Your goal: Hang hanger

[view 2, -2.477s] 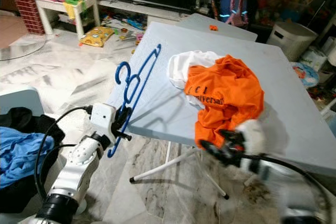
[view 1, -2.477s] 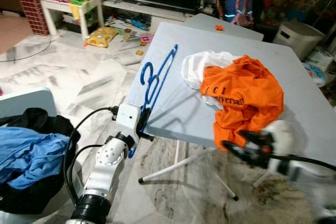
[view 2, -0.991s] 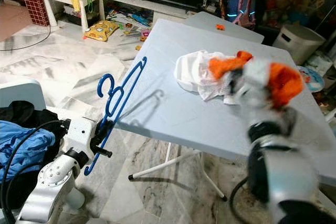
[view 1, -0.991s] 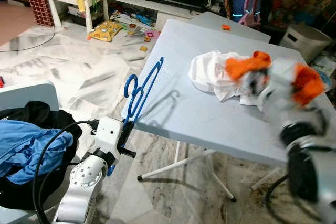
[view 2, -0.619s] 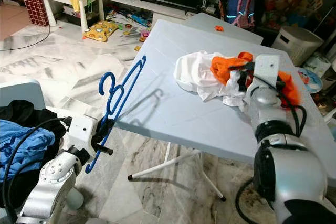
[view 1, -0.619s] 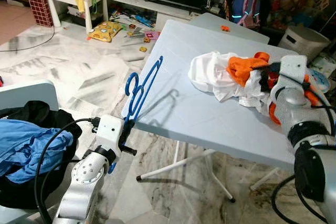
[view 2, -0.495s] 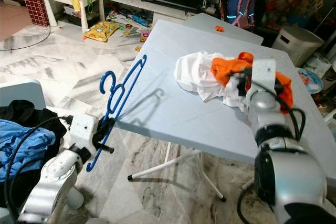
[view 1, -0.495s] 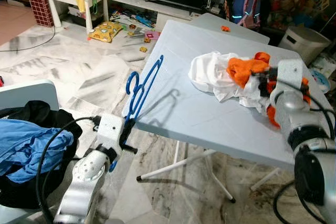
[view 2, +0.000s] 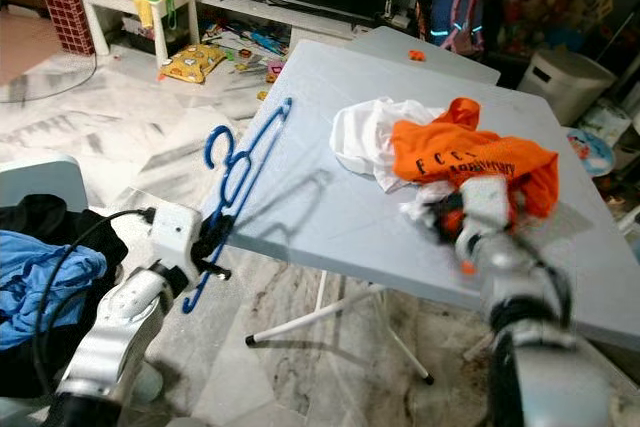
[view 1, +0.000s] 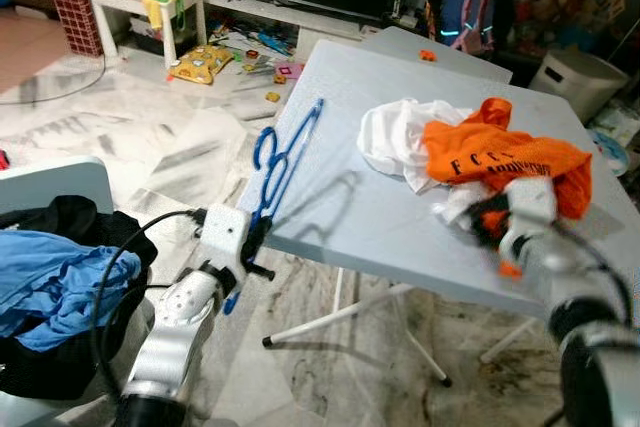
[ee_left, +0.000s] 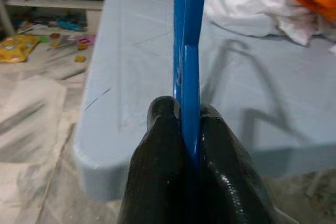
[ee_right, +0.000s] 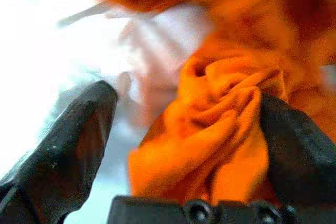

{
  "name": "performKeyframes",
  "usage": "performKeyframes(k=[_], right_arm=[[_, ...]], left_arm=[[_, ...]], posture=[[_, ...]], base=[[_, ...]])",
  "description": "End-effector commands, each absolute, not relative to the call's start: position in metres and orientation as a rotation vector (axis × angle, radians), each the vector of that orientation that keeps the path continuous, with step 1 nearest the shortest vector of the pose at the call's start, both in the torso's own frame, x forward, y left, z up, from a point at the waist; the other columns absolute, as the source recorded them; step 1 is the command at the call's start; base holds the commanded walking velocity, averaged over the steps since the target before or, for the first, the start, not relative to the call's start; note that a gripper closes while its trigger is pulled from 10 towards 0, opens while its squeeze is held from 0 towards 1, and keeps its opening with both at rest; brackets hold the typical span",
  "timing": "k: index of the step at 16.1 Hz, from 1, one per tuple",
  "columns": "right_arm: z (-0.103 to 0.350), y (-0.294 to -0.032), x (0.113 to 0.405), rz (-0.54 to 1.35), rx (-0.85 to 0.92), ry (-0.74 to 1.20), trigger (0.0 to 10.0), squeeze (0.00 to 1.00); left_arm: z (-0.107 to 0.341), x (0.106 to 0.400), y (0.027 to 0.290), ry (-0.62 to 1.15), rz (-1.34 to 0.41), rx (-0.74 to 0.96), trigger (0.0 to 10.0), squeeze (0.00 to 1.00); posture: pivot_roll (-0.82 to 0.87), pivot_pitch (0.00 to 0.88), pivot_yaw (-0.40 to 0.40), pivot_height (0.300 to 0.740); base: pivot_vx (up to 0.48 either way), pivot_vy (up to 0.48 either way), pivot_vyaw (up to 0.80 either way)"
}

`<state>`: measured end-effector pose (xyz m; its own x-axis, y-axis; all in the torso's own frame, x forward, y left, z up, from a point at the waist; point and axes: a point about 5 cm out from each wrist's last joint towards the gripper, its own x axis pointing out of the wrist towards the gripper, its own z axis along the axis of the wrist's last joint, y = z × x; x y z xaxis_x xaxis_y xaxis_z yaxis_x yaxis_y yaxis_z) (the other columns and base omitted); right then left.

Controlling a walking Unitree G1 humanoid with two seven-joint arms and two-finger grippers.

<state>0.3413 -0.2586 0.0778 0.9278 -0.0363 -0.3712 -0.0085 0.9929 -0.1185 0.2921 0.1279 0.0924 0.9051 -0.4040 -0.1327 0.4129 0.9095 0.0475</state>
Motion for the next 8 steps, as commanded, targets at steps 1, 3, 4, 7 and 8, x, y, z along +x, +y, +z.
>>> performKeyframes(k=[1, 3, 4, 7, 8], right_arm=[[0.085, -0.259, 0.343, 0.015, -0.128, 0.331, 10.0, 0.00], [0.078, -0.244, 0.329, 0.115, -0.115, 0.277, 10.0, 0.00], [0.078, -0.236, 0.321, 0.153, -0.104, 0.243, 10.0, 0.00], [0.090, -0.219, 0.304, 0.180, -0.136, 0.087, 10.0, 0.00], [0.100, -0.216, 0.296, 0.157, -0.156, 0.015, 10.0, 0.00]], left_arm=[[0.089, 0.293, 0.119, 0.135, -0.460, 0.073, 10.0, 0.00], [0.089, 0.297, 0.114, 0.127, -0.489, 0.068, 10.0, 0.00], [0.089, 0.299, 0.111, 0.124, -0.504, 0.065, 10.0, 0.00], [0.088, 0.301, 0.106, 0.119, -0.525, 0.065, 10.0, 0.00], [0.088, 0.303, 0.104, 0.115, -0.524, 0.059, 10.0, 0.00]], posture=[[0.24, 0.000, -0.130, 0.740], [0.22, 0.000, -0.120, 0.740], [0.20, 0.000, -0.113, 0.740], [0.19, 0.000, -0.104, 0.740], [0.17, 0.000, -0.092, 0.740]], base=[[0.000, 0.000, 0.00], [0.000, 0.000, 0.00], [0.000, 0.000, 0.00], [0.000, 0.000, 0.00], [0.000, 0.000, 0.00]])
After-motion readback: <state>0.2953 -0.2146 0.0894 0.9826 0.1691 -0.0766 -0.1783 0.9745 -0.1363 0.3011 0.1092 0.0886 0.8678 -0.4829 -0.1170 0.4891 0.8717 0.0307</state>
